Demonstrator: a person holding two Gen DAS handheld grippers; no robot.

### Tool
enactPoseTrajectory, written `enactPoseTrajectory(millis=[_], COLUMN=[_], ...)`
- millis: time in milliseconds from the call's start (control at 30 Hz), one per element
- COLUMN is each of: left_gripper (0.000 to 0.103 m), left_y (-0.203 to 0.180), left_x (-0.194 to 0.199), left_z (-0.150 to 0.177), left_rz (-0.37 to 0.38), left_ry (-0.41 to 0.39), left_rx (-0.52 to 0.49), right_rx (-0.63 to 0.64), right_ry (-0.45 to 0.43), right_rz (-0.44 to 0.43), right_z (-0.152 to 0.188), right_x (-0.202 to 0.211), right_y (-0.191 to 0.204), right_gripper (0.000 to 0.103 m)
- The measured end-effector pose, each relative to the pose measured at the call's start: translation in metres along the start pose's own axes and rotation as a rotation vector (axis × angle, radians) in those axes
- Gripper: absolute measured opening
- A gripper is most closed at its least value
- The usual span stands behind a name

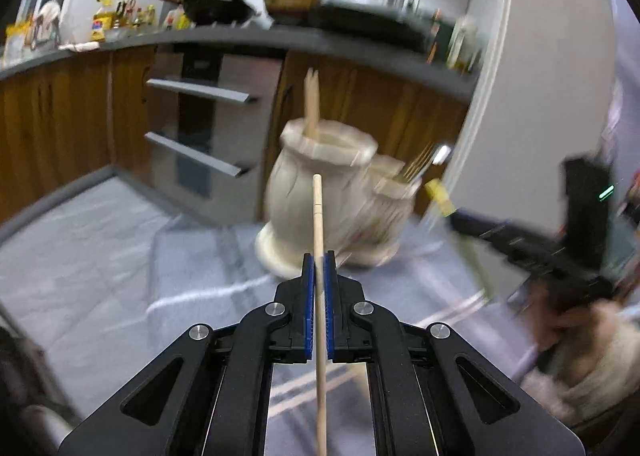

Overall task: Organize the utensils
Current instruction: 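Lower the chopstick into the tall pot while the right tool lowers the utensil into the small pot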

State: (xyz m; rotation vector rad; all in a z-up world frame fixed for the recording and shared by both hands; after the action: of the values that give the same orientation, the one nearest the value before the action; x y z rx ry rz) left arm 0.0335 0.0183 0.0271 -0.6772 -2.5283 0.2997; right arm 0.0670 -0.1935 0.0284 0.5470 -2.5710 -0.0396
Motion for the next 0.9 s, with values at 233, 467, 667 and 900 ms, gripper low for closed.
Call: enactPoseTrajectory(millis=[233,467,667,900], left_gripper=[0.005,0.005,0.005,0.005], left_y=[-0.011,-0.022,-0.027,-0.015], left_x=[-0.002,-0.033,-0.053,-0.077], left_z=[-0.066,-0.125,-0.154,-0.162], left_rz=[0.088,0.032,-0.054,-0.157], left_ry=[-0.197,-0.3,-0.393,-0.442], left_rx=[-0.001,-0.073,-0.133,-0.15], right_rx=[-0.127,-0.173,-0.207,-0.202], right_ry=[-0.122,-0.247,-0.301,-0.293], right_rz=[-0.031,-0.008,0.015,0.048], right_z=[-0.053,-0.09,-0.099,-0.088], right_x=[-0.013,-0.031,-0.051,-0.076], right_y=[-0.011,-0.017,-0.024,-0.024], right_gripper=[0.01,0.01,0.01,0.01])
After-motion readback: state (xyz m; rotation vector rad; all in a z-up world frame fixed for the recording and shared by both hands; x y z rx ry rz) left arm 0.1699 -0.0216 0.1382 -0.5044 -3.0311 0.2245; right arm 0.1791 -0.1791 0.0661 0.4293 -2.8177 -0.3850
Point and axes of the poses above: each gripper's, at about its wrist camera, not at the fingertips, and x roughly against the way its jaws point, y to its left, z to its underside, the point moved 3 cm from there along -x, roughly the way its jaws point, and after that the axes turned 8 degrees about z, right-handed, at the moved point
